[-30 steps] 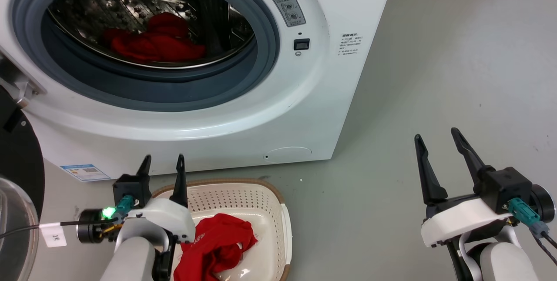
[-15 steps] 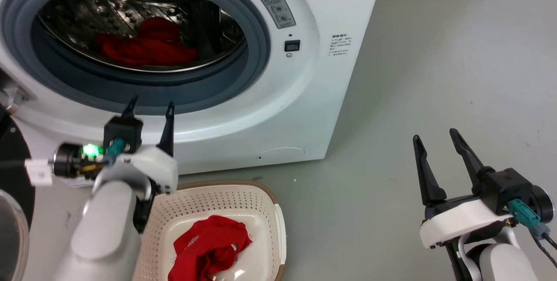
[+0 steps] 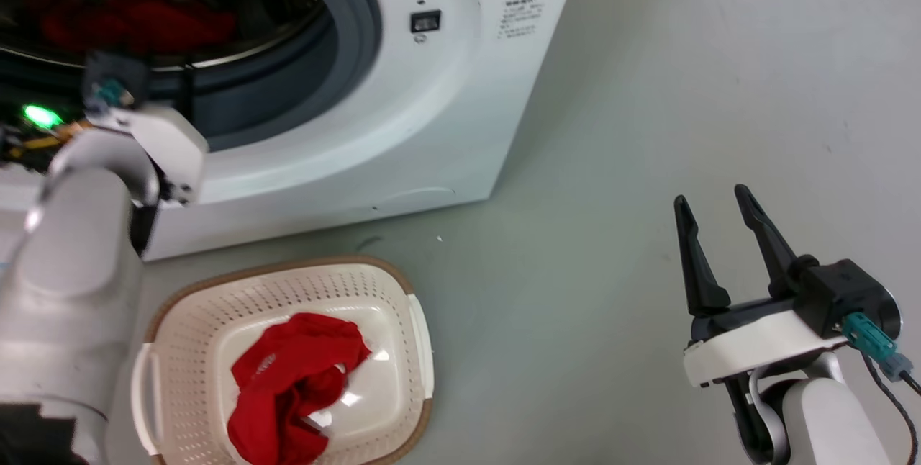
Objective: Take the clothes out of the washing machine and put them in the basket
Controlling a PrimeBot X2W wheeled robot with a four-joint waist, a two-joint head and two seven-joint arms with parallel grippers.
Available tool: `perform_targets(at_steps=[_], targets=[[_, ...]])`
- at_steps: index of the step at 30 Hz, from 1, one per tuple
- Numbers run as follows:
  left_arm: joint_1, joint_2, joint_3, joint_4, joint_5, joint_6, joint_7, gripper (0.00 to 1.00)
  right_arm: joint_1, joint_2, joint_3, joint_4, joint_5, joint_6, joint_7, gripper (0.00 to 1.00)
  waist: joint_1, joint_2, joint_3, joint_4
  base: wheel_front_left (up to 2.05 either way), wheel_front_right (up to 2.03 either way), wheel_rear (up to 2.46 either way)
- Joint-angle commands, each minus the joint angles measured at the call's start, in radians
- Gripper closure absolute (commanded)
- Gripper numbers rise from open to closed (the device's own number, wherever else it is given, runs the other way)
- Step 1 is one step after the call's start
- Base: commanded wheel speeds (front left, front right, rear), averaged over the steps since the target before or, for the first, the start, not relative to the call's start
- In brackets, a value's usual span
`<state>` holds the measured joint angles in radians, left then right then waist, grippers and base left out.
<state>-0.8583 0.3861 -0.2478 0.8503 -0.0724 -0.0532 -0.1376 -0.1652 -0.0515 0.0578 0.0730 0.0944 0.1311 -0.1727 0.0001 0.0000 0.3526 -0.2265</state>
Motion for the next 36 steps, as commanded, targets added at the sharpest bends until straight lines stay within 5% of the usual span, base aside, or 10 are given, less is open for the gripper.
perform_targets(at_steps=[1,21,36], targets=[[-0.056,0.019,-0.002,0.028,0.01,0.0,0.017,0.0,-0.025,0.002,0.011,0.014,0.017,-0.001,-0.016,0.0,-0.0001,0.0,0.075,-0.051,0.0,0.0,0.0],[-0.504,0.27,-0.108,0.181,0.102,-0.071,0.331,0.0,-0.176,0.003,0.136,0.117,0.149,-0.001,-0.093,0.0,-0.0001,0.0,0.353,-0.201,0.0,0.0,0.0],[-0.739,0.433,-0.317,0.124,-0.076,-0.078,0.836,0.0,-0.2,0.003,0.191,0.087,0.201,-0.001,-0.093,0.0,-0.0001,0.0,0.462,-0.249,0.0,0.0,0.0]])
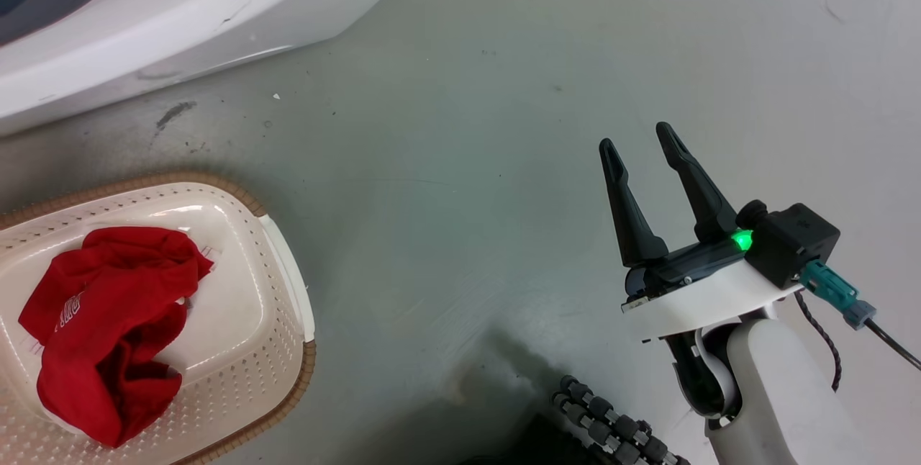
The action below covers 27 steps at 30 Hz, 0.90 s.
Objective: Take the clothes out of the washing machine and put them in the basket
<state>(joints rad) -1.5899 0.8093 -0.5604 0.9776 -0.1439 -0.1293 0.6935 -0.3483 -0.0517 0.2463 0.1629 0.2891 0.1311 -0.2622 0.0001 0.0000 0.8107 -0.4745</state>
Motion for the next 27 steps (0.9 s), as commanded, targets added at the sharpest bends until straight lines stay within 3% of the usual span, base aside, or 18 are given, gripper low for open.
perform_targets(at_steps=[1,2,3,4,5,16,21,27], targets=[[-0.006,0.02,-0.012,-0.015,-0.012,-0.002,0.028,0.0,-0.019,0.003,0.004,-0.002,0.01,-0.001,-0.003,0.0,-0.0001,0.0,0.006,-0.002,0.0,0.0,0.0],[-0.005,0.029,-0.016,-0.029,-0.025,-0.002,0.048,0.04,-0.021,0.003,0.006,-0.002,0.012,-0.001,-0.003,0.0,-0.0001,0.0,0.009,-0.003,0.0,0.0,0.0],[-0.002,0.038,-0.018,-0.043,-0.034,-0.002,0.064,0.53,-0.023,0.002,0.007,-0.002,0.01,-0.001,-0.003,0.0,-0.0001,0.0,0.011,-0.003,0.0,0.0,0.0],[0.004,0.046,-0.019,-0.061,-0.041,-0.002,0.073,0.89,-0.026,0.003,0.008,-0.001,0.012,-0.001,-0.003,0.0,-0.0001,0.0,0.013,-0.004,0.0,0.0,0.0],[0.012,0.054,-0.017,-0.076,-0.048,-0.002,0.083,1.0,-0.027,0.003,0.009,-0.001,0.013,-0.001,-0.003,0.0,-0.0001,0.0,0.015,-0.004,0.0,0.0,0.0],[0.127,0.1,0.022,-0.298,-0.077,0.127,-0.034,1.0,-0.033,0.003,0.0,0.002,0.008,-0.001,-0.003,0.0,-0.0001,0.0,0.001,0.001,0.0,0.0,0.0],[0.196,0.09,0.05,-0.357,-0.099,0.201,-0.164,1.0,-0.03,0.002,-0.011,0.002,-0.002,-0.001,-0.003,0.0,-0.0001,0.0,-0.026,0.008,0.0,0.0,0.0],[0.313,0.037,0.086,-0.358,-0.156,0.264,-0.361,1.0,-0.006,0.002,-0.045,0.01,-0.029,-0.001,-0.003,0.0,-0.0001,0.0,-0.099,0.032,0.0,0.0,0.0]])
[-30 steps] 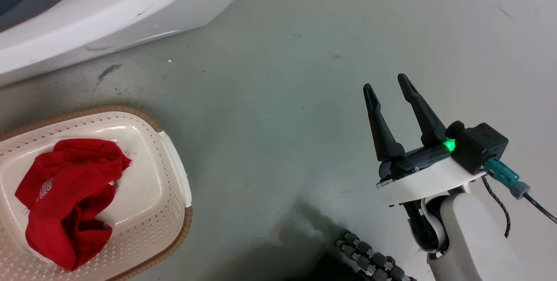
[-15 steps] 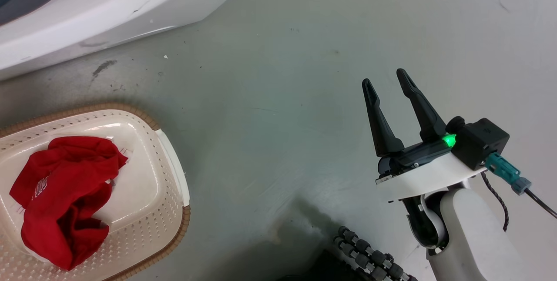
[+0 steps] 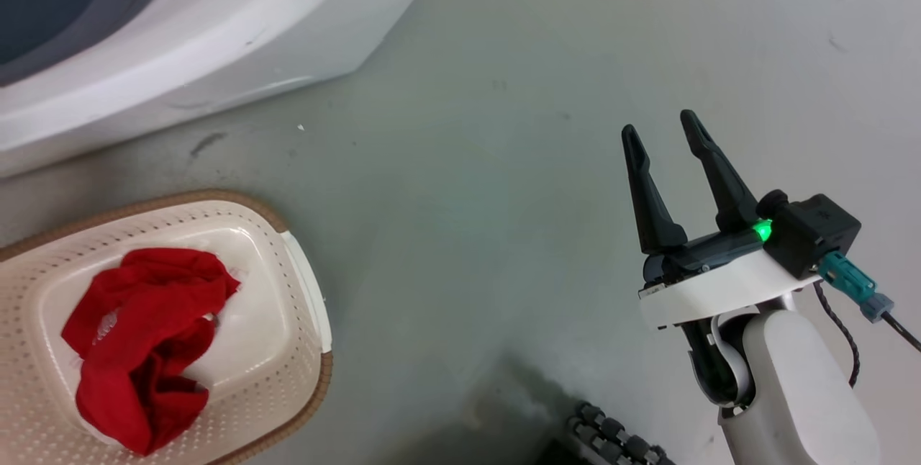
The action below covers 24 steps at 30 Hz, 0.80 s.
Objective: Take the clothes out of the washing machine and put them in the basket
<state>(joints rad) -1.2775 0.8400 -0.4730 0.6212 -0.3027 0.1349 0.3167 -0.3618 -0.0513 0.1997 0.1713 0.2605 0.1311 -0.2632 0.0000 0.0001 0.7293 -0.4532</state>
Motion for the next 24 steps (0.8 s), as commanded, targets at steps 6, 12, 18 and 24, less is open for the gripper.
perform_targets(at_steps=[6,12,18,24], targets=[[0.135,-0.077,0.033,0.045,-0.068,0.027,-0.205,1.0,0.037,0.001,-0.031,0.011,-0.039,-0.001,-0.002,0.0,0.0,-0.0001,-0.127,0.049,0.0,0.0,0.0],[0.273,-0.156,0.064,0.095,-0.143,0.025,-0.391,1.0,0.083,0.001,-0.059,0.035,-0.082,-0.001,-0.002,0.0,0.0,-0.0001,-0.248,0.09,0.0,0.0,0.0],[0.369,-0.225,0.076,0.127,-0.191,0.008,-0.515,1.0,0.132,0.001,-0.09,0.037,-0.111,-0.001,0.017,0.0,0.0,-0.0001,-0.353,0.133,0.0,0.0,0.0],[0.433,-0.286,0.082,0.117,-0.215,-0.008,-0.568,1.0,0.172,0.001,-0.126,0.009,-0.144,-0.001,0.049,0.0,0.0,-0.0001,-0.44,0.177,0.0,0.0,0.0]])
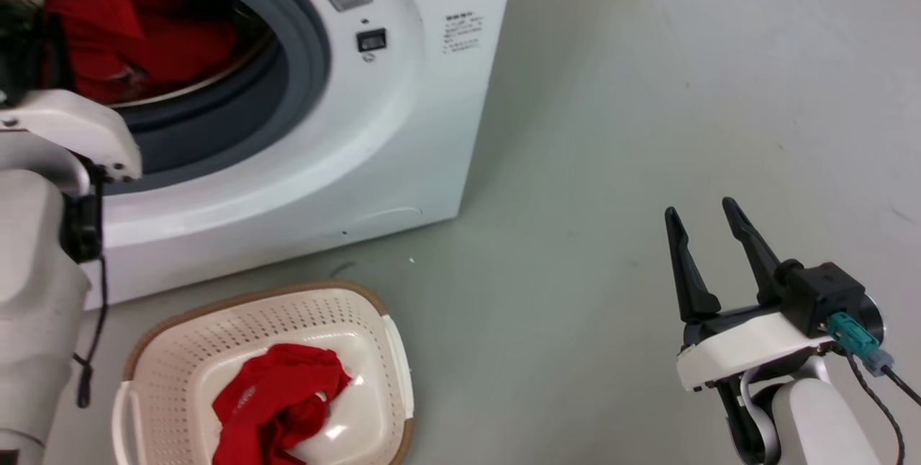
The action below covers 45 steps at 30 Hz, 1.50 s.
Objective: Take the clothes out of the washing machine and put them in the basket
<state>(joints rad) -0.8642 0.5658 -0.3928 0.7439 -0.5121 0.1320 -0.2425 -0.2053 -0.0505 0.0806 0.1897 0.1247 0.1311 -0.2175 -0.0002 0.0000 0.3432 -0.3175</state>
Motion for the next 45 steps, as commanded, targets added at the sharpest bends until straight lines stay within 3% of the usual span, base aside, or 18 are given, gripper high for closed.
perform_targets(at_steps=[1,8,17,26,36,42,45], targets=[[0.026,-0.018,0.003,-0.012,-0.007,-0.006,-0.012,1.0,0.022,0.001,-0.013,-0.017,-0.013,-0.001,0.011,0.0,0.0002,0.0,-0.064,0.048,0.0,0.0,0.0],[0.098,-0.058,0.021,-0.093,-0.011,-0.013,-0.024,1.0,0.062,0.001,-0.037,-0.056,-0.025,-0.001,0.048,0.0,0.0002,0.0,-0.138,0.088,0.0,0.0,0.0],[0.236,-0.033,0.044,-0.273,-0.018,-0.005,-0.024,1.0,0.105,0.001,-0.056,-0.089,-0.03,-0.001,0.077,0.0,0.0002,0.0,-0.216,0.123,0.0,0.0,0.0],[0.439,0.022,0.059,-0.543,-0.023,0.07,0.008,1.0,0.153,0.001,-0.066,-0.112,-0.037,-0.001,0.101,0.0,0.0002,0.0,-0.285,0.14,0.0,0.0,0.0],[0.728,0.041,0.06,-0.879,-0.043,0.207,0.08,1.0,0.208,0.001,-0.077,-0.147,-0.055,-0.001,0.132,0.0,0.0002,0.0,-0.315,0.173,0.0,0.0,0.0],[0.86,-0.003,0.017,-0.91,-0.073,0.246,0.112,1.0,0.196,0.001,-0.067,-0.17,-0.06,-0.001,0.143,0.0,0.0002,0.0,-0.293,0.184,0.0,0.0,0.0],[0.893,-0.044,-0.005,-0.846,-0.102,0.234,0.094,1.0,0.187,0.001,-0.063,-0.176,-0.06,-0.001,0.146,0.0,0.0002,0.0,-0.274,0.188,0.0,0.0,0.0]])
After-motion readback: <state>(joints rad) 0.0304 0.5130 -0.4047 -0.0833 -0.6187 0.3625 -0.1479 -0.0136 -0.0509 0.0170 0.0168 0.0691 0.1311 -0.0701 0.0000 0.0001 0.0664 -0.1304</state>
